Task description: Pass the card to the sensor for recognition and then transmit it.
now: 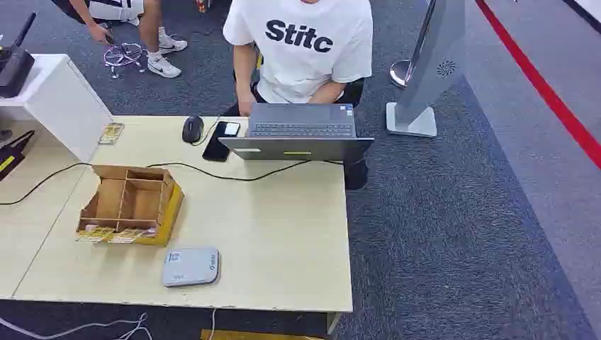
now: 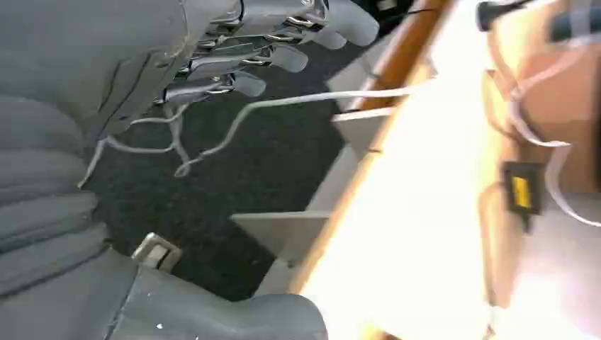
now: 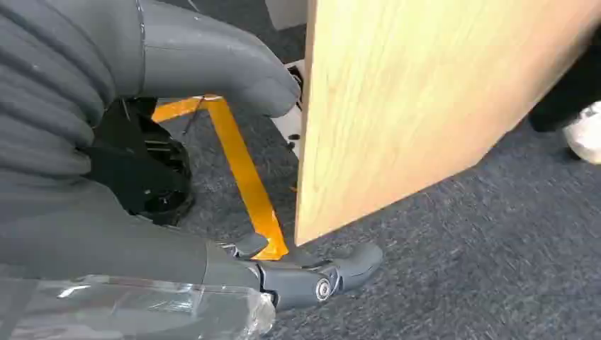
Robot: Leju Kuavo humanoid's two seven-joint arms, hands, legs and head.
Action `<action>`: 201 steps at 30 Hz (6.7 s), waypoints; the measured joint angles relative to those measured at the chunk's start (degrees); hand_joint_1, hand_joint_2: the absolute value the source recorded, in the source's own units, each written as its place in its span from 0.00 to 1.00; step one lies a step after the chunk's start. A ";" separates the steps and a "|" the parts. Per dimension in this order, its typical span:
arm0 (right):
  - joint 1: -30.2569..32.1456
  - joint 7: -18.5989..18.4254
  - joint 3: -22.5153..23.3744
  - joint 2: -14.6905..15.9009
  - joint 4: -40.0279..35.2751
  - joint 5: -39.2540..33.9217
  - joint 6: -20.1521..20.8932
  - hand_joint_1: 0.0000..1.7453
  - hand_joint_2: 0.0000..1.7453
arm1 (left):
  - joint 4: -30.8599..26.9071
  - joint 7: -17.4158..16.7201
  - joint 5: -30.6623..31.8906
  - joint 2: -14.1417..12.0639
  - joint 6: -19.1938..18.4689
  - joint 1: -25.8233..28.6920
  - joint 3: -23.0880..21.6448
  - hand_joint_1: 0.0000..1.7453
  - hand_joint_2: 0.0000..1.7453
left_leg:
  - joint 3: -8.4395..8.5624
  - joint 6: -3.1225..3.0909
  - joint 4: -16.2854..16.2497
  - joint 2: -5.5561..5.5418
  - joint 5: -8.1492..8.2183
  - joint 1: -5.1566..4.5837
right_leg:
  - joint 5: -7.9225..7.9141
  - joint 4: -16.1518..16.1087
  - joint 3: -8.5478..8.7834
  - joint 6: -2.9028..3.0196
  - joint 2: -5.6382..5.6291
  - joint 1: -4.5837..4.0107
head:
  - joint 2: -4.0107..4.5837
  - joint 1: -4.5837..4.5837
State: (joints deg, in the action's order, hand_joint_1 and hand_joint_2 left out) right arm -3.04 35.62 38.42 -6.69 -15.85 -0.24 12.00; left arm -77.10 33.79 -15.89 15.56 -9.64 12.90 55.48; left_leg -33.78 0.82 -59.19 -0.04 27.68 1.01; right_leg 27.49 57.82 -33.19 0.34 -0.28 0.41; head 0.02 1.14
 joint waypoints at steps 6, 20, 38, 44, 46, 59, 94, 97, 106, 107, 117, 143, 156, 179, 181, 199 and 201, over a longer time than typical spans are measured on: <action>-0.55 0.81 1.42 -0.09 0.05 1.45 -1.03 0.00 1.00 | -9.46 1.45 4.27 0.96 4.25 2.48 -4.97 0.00 1.00 | 0.01 0.00 0.00 0.00 -0.01 0.00 | 0.00 0.00 0.00 0.00 0.00 0.00 | 0.00 0.02; -2.71 0.48 2.45 -0.44 0.11 5.20 -1.14 0.00 1.00 | -18.87 -3.47 28.60 -3.88 10.91 -0.68 -14.28 0.00 1.00 | 0.06 0.04 -0.01 0.01 -0.04 0.01 | -0.02 0.01 0.00 0.01 -0.04 -0.01 | 0.00 0.00; -5.29 -1.29 2.65 -1.68 0.64 9.27 -0.66 0.00 1.00 | -16.10 -14.38 57.56 -18.45 17.41 -12.99 -30.20 0.00 1.00 | 0.06 0.05 -0.03 0.02 -0.13 0.01 | -0.10 0.02 -0.01 0.02 -0.05 0.00 | 0.00 0.02; -5.95 -1.90 2.65 -2.08 0.70 10.45 -0.35 0.00 1.00 | -13.72 -18.53 64.86 -23.04 19.26 -17.47 -36.86 0.00 1.00 | 0.06 0.05 -0.04 0.02 -0.14 0.00 | -0.10 0.03 -0.01 0.03 -0.07 0.00 | 0.00 0.02; -6.12 -2.14 2.65 -2.19 0.77 10.71 -0.31 0.00 1.00 | -12.76 -20.12 67.51 -24.73 19.87 -19.17 -39.28 0.00 1.00 | 0.05 0.04 -0.04 0.02 -0.15 0.01 | -0.10 0.03 -0.01 0.03 -0.06 -0.01 | 0.00 0.00; -7.53 -3.36 2.63 -2.89 1.07 13.11 -0.05 0.00 1.00 | -7.55 -29.84 83.30 -34.31 23.87 -29.62 -54.50 1.00 1.00 | 0.05 0.09 -0.05 0.03 -0.20 0.01 | -0.13 0.05 -0.03 0.06 -0.09 0.00 | 0.00 0.02; -6.70 -1.70 7.43 -3.21 1.53 11.78 1.84 0.00 1.00 | -19.88 -25.36 105.29 -28.12 47.30 -6.64 -59.82 1.00 1.00 | 0.00 -0.06 -0.04 0.18 -0.08 -0.19 | -0.09 0.00 -0.06 0.00 -0.21 0.17 | 0.00 0.07; -6.52 -1.59 8.22 -3.19 1.53 11.54 1.86 0.00 1.00 | -20.80 -23.51 105.29 -24.87 47.39 -3.72 -58.54 1.00 1.00 | -0.01 -0.07 -0.04 0.09 -0.08 -0.19 | -0.08 0.01 -0.04 -0.03 -0.09 0.18 | 0.00 0.02; -6.40 -1.48 8.79 -3.17 1.53 11.39 1.88 0.00 1.00 | -20.73 -22.27 105.29 -22.92 47.59 -2.25 -57.36 1.00 1.00 | 0.00 -0.07 -0.04 0.10 -0.08 -0.18 | -0.08 0.01 -0.05 -0.03 -0.10 0.18 | 0.00 0.02; -6.25 -1.44 8.96 -3.10 1.51 11.39 1.88 0.00 1.00 | -19.97 -22.40 105.29 -22.12 47.85 -1.87 -56.81 1.00 1.00 | -0.01 -0.07 -0.04 0.08 -0.09 -0.18 | -0.08 0.01 -0.04 -0.03 -0.06 0.17 | 0.00 0.00; -6.48 -2.21 9.29 -3.06 1.51 12.70 1.86 0.00 1.00 | 1.04 -38.14 105.31 -25.46 48.79 -6.95 -61.23 1.00 1.00 | 0.02 -0.08 -0.04 0.07 -0.12 -0.18 | -0.09 0.04 -0.01 -0.01 -0.06 0.15 | 0.00 0.00; -6.58 -2.10 9.29 -3.13 1.53 12.09 2.99 0.00 1.00 | 6.67 -38.73 105.33 -25.90 48.97 -10.38 -78.95 1.00 1.00 | 0.01 -0.09 -0.04 0.06 -0.11 -0.19 | -0.09 0.03 -0.02 -0.02 -0.06 0.16 | 0.00 0.00; -6.59 -2.38 9.29 -3.13 1.53 12.92 2.97 0.00 1.00 | 3.70 -32.04 105.31 -22.90 48.35 -9.66 -70.38 1.00 1.00 | 0.02 -0.11 -0.04 0.05 -0.14 -0.18 | -0.10 0.05 0.01 -0.01 -0.03 0.16 | 0.00 0.02; -8.47 -4.94 6.93 -3.48 1.62 16.48 2.38 0.00 1.00 | -4.47 -30.68 105.29 -30.07 38.04 -25.42 -55.78 1.00 1.00 | -0.01 -0.07 -0.05 -0.05 -0.31 -0.15 | -0.17 0.10 -0.01 -0.02 0.05 0.14 | 0.00 0.02; -8.84 -5.29 6.78 -3.63 1.71 16.61 2.19 0.00 1.00 | -2.26 -29.90 105.29 -30.07 37.25 -28.33 -54.82 1.00 1.00 | 0.00 -0.03 -0.04 -0.07 -0.34 -0.15 | -0.22 0.11 0.00 0.05 0.06 0.14 | 0.00 0.02; -9.11 -5.29 5.95 -4.18 2.01 16.96 2.12 0.00 1.00 | 4.18 -30.07 105.29 -30.10 37.62 -32.59 -52.83 0.00 1.00 | -0.01 -0.03 -0.04 0.28 -0.31 -0.16 | -0.27 0.11 -0.12 0.09 -0.37 0.14 | 0.00 0.04; -9.10 -5.13 5.95 -4.18 2.01 16.68 2.21 0.00 1.00 | 4.14 -29.72 105.26 -30.10 38.17 -31.91 -52.24 0.00 1.00 | 0.00 -0.04 -0.04 0.26 -0.28 -0.16 | -0.25 0.11 -0.12 0.10 -0.32 0.14 | 0.00 0.04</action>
State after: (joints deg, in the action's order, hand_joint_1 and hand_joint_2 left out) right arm -12.14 30.49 44.37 -10.86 -13.84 16.44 14.21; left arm -72.96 4.07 89.37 -14.53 28.52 -19.00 3.24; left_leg -33.78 0.78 -59.23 0.22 27.40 0.85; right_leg 27.23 57.94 -33.31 0.44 -0.60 0.55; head 0.02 1.18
